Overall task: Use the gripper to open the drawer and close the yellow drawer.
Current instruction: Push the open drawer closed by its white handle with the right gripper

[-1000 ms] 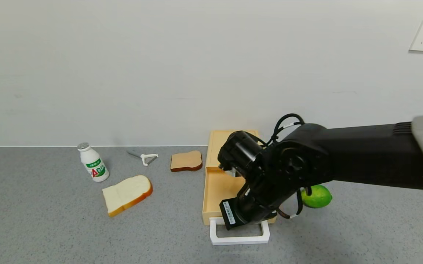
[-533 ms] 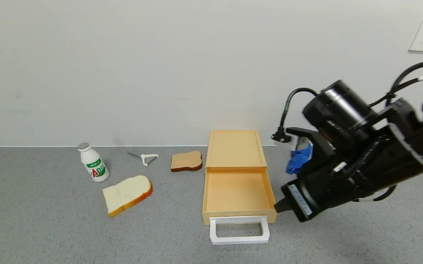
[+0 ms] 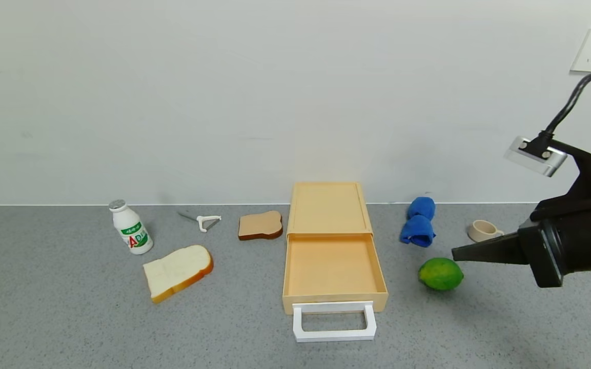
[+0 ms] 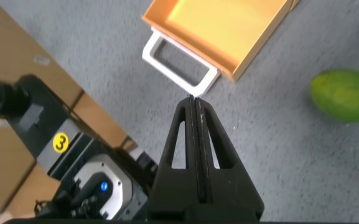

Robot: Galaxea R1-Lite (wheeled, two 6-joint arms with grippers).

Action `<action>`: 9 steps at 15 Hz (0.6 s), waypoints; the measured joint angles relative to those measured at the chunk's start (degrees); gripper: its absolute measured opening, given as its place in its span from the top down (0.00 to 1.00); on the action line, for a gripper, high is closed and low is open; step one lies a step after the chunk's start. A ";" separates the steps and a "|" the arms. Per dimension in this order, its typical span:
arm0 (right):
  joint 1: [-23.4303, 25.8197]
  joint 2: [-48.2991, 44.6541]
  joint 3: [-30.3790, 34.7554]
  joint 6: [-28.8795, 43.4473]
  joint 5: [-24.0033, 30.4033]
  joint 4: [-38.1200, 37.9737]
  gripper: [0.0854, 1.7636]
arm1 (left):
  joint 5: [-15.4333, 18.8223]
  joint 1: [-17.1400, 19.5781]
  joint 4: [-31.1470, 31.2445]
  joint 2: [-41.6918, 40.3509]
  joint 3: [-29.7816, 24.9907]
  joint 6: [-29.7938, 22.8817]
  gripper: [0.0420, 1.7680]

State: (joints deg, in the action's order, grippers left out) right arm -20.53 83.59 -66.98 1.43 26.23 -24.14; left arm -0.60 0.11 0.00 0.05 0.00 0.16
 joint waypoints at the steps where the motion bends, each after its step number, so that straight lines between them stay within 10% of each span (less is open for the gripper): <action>1: 1.11 -0.52 1.10 0.00 1.02 2.29 0.98 | 0.00 -0.01 0.00 -0.02 0.00 0.02 0.03; 9: 3.15 -1.56 3.55 0.17 1.66 4.99 0.98 | 0.00 0.00 0.00 0.00 0.00 0.02 0.03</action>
State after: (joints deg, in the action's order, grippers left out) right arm -17.38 82.03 -63.43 1.60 27.89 -19.15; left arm -0.60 0.11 0.00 0.05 0.00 0.18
